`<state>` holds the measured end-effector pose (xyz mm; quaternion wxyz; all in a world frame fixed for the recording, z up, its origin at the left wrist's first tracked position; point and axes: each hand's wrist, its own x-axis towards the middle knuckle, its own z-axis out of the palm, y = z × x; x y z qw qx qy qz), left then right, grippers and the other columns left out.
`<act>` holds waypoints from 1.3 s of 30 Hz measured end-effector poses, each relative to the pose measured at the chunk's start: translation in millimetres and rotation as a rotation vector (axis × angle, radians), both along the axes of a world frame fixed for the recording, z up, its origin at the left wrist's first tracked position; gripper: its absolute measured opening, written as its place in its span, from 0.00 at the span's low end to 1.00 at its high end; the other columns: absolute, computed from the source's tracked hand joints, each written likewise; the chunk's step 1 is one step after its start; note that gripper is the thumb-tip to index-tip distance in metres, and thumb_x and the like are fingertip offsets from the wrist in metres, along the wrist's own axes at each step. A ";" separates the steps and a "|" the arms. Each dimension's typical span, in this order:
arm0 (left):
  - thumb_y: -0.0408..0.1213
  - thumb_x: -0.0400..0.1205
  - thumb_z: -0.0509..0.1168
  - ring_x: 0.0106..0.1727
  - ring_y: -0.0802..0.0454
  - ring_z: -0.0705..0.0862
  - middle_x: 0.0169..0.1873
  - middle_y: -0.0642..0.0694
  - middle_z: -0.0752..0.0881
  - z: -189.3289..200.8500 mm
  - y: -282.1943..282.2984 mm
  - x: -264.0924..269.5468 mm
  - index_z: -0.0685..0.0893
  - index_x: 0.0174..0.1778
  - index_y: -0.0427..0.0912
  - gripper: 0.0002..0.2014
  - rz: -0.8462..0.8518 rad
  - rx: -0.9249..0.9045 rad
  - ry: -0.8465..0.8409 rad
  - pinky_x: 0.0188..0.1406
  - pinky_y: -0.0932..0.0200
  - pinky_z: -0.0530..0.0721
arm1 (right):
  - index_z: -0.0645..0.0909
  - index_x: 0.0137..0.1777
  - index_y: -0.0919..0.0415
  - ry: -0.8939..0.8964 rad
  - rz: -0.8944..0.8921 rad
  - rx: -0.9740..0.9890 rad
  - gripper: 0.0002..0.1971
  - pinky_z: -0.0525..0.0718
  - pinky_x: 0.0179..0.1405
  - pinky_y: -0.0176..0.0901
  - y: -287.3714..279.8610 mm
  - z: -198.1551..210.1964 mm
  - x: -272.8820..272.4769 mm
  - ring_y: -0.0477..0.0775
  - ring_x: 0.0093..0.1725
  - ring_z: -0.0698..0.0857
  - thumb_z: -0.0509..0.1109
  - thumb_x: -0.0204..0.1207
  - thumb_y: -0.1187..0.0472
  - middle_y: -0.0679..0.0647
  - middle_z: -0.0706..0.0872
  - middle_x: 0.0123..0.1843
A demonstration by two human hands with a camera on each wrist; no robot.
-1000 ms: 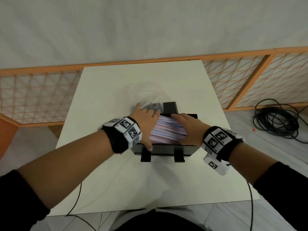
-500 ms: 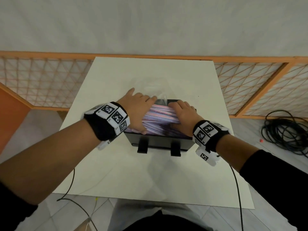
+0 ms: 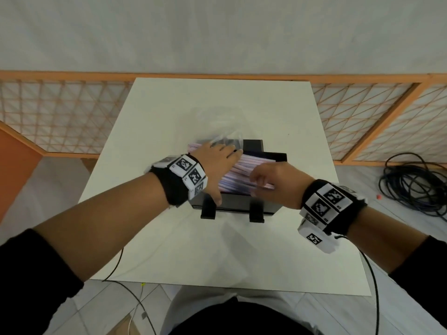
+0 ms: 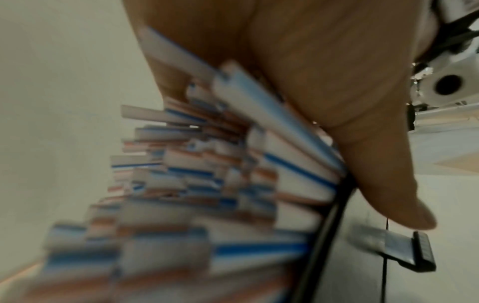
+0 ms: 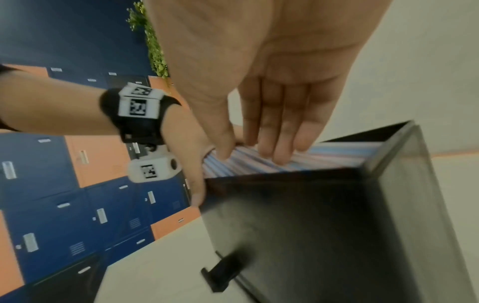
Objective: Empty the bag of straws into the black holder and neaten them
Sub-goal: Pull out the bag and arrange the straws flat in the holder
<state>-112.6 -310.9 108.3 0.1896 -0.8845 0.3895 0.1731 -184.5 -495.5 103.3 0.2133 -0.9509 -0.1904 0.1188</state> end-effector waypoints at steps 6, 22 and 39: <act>0.68 0.59 0.74 0.81 0.45 0.59 0.83 0.45 0.54 6.3 8.2 15.1 0.46 0.82 0.42 0.65 -0.018 -0.048 0.110 0.80 0.44 0.57 | 0.65 0.76 0.59 0.262 0.000 -0.186 0.39 0.74 0.66 0.44 16.7 -21.6 -4.1 0.58 0.69 0.76 0.75 0.67 0.47 0.57 0.75 0.72; 0.64 0.55 0.79 0.76 0.45 0.64 0.79 0.45 0.58 1.8 18.4 31.2 0.45 0.82 0.43 0.68 -0.060 -0.103 0.193 0.75 0.48 0.67 | 0.61 0.78 0.49 0.483 -0.130 -0.123 0.49 0.68 0.76 0.49 41.1 -36.0 19.7 0.55 0.74 0.71 0.74 0.58 0.31 0.50 0.70 0.78; 0.64 0.55 0.79 0.78 0.46 0.62 0.81 0.46 0.58 -2.6 36.7 42.1 0.46 0.82 0.42 0.68 -0.117 -0.140 0.220 0.77 0.48 0.66 | 0.60 0.79 0.49 0.604 -0.137 0.224 0.41 0.59 0.70 0.33 59.8 -36.1 40.3 0.46 0.75 0.68 0.78 0.68 0.54 0.39 0.69 0.70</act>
